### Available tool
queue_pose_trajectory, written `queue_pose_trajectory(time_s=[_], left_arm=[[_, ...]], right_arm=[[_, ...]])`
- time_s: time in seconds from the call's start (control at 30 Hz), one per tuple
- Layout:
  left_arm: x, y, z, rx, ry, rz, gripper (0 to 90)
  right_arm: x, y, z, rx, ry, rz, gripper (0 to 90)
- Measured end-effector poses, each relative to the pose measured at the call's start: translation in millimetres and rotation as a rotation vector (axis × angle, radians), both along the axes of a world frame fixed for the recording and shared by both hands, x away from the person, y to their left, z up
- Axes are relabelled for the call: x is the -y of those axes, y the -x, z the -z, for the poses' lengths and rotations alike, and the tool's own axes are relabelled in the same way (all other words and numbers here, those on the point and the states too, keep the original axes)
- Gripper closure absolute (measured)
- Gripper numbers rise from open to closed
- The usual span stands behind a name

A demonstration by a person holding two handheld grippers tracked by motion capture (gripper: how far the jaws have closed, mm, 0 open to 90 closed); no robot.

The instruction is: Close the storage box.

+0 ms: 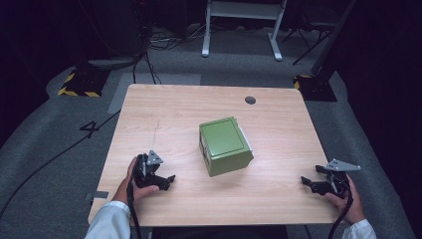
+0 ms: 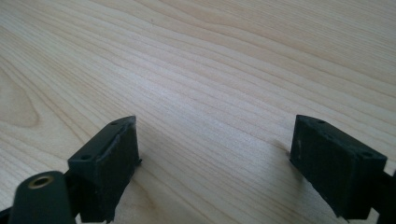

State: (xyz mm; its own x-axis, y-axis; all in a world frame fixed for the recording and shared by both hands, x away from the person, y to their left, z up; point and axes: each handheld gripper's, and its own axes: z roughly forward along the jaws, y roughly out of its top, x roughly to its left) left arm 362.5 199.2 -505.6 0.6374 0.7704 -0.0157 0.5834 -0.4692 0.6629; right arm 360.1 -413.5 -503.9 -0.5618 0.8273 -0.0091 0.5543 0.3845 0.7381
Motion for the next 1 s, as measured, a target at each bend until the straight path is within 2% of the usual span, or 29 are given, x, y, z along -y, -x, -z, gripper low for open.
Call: queue_pose_trajectory(time_s=[1.0], left_arm=[[-0.2, -1.1, -0.1, 0.003, -0.002, 0.009, 0.1]], right_arm=[[-0.8, -0.5, 0.0, 0.006, 0.005, -0.002, 15.2]])
